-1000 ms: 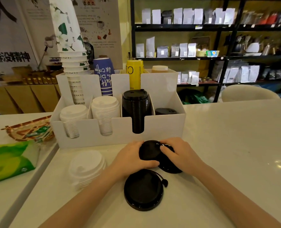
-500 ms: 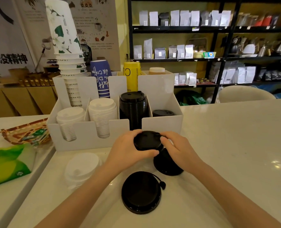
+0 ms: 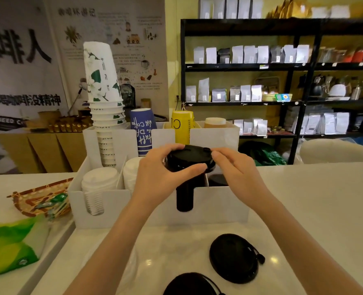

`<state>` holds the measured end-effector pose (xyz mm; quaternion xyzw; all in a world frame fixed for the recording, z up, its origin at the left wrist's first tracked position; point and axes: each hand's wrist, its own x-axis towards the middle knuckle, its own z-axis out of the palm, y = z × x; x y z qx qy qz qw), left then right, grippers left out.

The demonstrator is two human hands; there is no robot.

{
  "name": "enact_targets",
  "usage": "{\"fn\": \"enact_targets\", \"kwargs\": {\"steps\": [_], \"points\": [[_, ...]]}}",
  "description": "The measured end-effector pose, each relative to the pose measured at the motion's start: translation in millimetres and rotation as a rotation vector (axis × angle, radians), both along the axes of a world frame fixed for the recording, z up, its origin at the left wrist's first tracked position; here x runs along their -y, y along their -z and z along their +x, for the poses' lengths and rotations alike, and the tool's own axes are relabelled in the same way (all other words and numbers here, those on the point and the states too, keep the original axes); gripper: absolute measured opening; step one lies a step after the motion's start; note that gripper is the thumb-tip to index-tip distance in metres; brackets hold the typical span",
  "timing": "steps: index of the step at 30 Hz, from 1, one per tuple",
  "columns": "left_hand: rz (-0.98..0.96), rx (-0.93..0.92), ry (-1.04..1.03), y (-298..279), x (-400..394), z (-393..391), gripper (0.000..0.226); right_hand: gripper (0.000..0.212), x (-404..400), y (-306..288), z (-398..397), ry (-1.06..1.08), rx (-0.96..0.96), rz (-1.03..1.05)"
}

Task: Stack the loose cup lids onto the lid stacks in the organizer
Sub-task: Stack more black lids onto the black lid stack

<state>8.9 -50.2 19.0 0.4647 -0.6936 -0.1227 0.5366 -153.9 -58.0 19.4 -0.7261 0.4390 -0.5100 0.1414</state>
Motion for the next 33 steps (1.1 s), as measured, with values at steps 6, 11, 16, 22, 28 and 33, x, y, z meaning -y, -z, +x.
{"fn": "enact_targets", "kwargs": {"steps": [6, 11, 16, 22, 28, 33], "points": [[-0.087, -0.036, -0.112, -2.7, 36.3, -1.1, 0.062, 0.029, 38.7, -10.0, 15.9, -0.035, 0.103, -0.041], [-0.131, 0.042, -0.207, 8.1, 57.2, -5.8, 0.064, 0.033, 68.9, 0.9, 21.8, -0.029, 0.135, -0.005], [-0.125, 0.093, -0.309, 20.0, 73.3, -10.0, 0.062, 0.032, 86.1, 10.6, 25.4, -0.049, 0.191, 0.07], [-0.082, 0.187, -0.394, 27.1, 80.7, -10.6, 0.066, 0.033, 95.3, 20.3, 27.6, -0.168, 0.248, 0.221], [-0.013, 0.249, -0.411, 27.2, 79.2, -9.8, 0.066, 0.032, 96.0, 23.7, 25.5, -0.146, 0.214, 0.205], [0.056, 0.286, -0.349, 25.4, 79.1, -7.7, 0.065, 0.032, 93.8, 24.6, 21.3, -0.092, 0.177, 0.199]]}}
